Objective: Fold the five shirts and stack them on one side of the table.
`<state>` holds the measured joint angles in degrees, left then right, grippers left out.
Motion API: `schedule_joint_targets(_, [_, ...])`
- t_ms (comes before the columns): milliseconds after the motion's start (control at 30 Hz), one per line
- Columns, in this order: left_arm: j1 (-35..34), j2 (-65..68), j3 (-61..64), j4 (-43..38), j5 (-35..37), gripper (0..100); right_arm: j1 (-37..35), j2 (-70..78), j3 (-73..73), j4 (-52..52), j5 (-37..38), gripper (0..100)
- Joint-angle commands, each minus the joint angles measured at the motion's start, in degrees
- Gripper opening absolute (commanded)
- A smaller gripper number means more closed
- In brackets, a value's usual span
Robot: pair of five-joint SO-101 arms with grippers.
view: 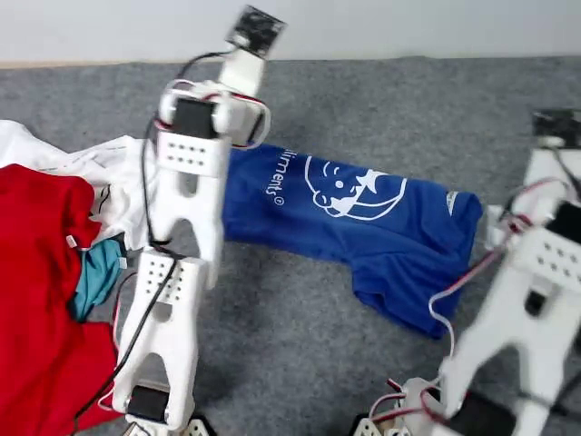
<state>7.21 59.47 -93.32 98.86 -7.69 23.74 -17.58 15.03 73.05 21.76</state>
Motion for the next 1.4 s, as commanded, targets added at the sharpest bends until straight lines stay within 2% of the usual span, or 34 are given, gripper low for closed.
schedule_joint_targets(0, [-4.31,-4.66,-2.51,1.67,0.62,0,-5.32,8.40,-0.88,-9.10,-0.97,1.0])
schedule_joint_targets(200, [-9.23,-4.66,-2.51,1.67,0.62,0,-9.63,20.35,-0.97,-21.76,-0.79,0.9])
schedule_joint_targets(433, [-12.66,-5.10,-2.77,1.58,0.70,0,-14.64,25.63,-0.97,-27.91,-0.97,0.9])
schedule_joint_targets(767, [-13.10,-7.47,-2.77,1.58,0.70,0,-11.65,35.47,-3.87,-38.64,-0.62,0.9])
schedule_joint_targets(1000, [-12.84,-10.20,-2.68,1.58,0.70,0,-8.48,53.05,-25.41,-37.32,1.85,0.9])
schedule_joint_targets(1200, [-13.63,-11.69,-2.59,1.58,0.70,0,-8.57,60.09,-45.54,-22.20,1.58,0.9])
schedule_joint_targets(1367, [-13.80,-11.52,-2.59,1.58,0.70,0,-8.48,60.00,-52.40,-13.41,1.67,1.0])
